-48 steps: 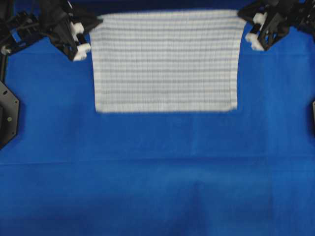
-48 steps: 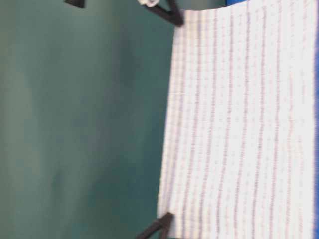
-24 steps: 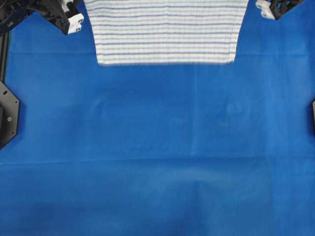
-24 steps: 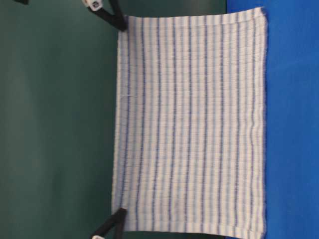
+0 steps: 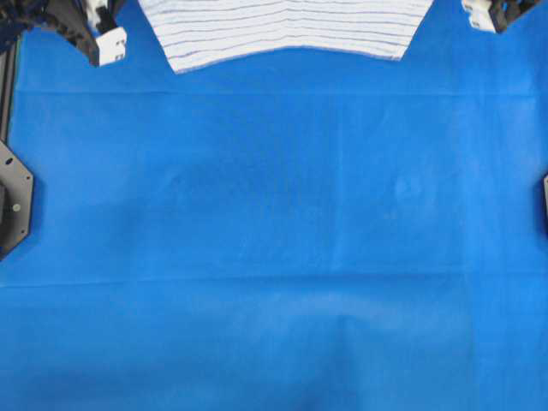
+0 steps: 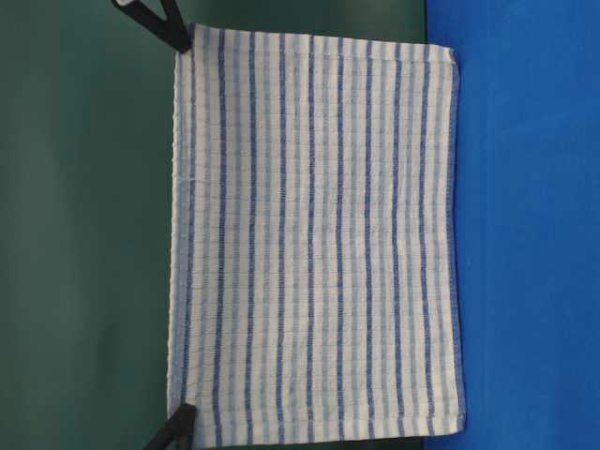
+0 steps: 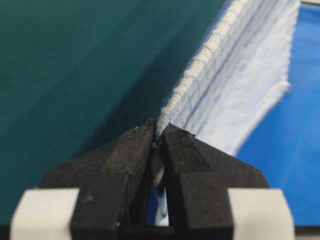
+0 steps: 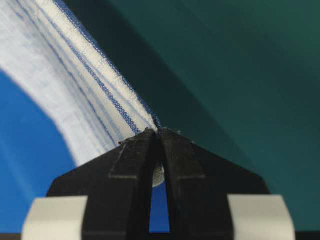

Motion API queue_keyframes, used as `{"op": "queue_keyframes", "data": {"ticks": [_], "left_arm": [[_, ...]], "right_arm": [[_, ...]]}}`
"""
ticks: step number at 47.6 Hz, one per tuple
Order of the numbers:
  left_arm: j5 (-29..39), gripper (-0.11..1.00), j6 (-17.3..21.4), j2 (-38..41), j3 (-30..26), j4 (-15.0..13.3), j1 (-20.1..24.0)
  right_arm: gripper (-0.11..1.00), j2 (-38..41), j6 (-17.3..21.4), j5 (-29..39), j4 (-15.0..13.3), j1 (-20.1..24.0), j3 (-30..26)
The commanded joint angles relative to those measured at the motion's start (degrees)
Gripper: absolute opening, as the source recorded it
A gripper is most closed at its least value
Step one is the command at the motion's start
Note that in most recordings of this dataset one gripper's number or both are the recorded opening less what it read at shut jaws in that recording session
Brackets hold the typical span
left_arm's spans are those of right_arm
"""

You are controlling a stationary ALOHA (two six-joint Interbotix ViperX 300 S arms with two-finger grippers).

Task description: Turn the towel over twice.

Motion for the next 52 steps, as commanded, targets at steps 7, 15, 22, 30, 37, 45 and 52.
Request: {"op": "queue_keyframes", "data": {"ticks": [7,15,22,30,37,45,52], "left_arm": [[2.6,0.04,-0.2,-1.2,1.0,0.0,-4.4],[4.8,0.04,-1.5,-1.2,3.6,0.0,-9.0],[8.3,0.04,-2.9,-1.2,5.9,0.0,-13.8],[10.6,0.04,-3.2,-0.6,7.7,-0.1,-21.2],[11.0,0.04,-3.2,1.3,8.9,0.0,-28.7],[10.8,0.04,-3.3,5.4,9.1,0.0,-36.4],[10.7,0.04,-5.1,9.5,9.1,0.0,-40.3]], "right_arm": [[0.08,-3.8,2.7,5.2,0.7,6.2,1.2],[0.08,-5.6,6.9,8.5,0.7,13.6,4.0],[0.08,-6.2,11.4,9.5,0.7,21.4,6.9],[0.08,-4.6,16.9,9.2,0.7,29.7,9.6],[0.08,-1.3,21.3,8.3,0.7,35.0,11.4],[0.08,4.0,25.3,6.3,0.7,40.8,12.0],[0.08,8.3,28.1,2.7,0.7,45.0,11.9]]}}
